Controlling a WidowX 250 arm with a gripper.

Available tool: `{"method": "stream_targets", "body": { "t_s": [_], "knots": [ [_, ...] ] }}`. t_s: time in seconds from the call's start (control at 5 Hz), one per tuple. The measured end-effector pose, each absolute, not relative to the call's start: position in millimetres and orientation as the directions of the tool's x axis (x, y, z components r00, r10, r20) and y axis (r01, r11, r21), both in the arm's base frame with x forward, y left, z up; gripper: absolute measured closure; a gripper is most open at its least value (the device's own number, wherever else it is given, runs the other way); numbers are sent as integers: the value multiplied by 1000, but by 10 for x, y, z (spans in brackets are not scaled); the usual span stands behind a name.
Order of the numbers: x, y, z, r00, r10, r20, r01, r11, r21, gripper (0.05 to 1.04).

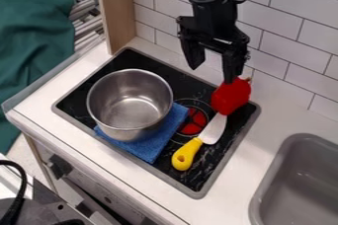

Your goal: Put the silver pot on the upper left side of the left burner

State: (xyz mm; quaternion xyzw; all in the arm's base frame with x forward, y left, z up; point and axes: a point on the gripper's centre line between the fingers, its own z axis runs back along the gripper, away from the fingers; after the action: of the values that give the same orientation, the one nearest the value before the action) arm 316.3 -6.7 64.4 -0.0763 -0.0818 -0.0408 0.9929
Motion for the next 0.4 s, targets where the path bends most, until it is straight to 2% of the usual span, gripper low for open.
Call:
{"method": "stream_targets", "body": {
  "t_s": [0.2,0.4],
  "knots": [
    [3120,-74,535,989,-71,133,91,984,-156,73],
    [3097,140,453,991,-25,131,50,981,-189,73]
  ]
}}
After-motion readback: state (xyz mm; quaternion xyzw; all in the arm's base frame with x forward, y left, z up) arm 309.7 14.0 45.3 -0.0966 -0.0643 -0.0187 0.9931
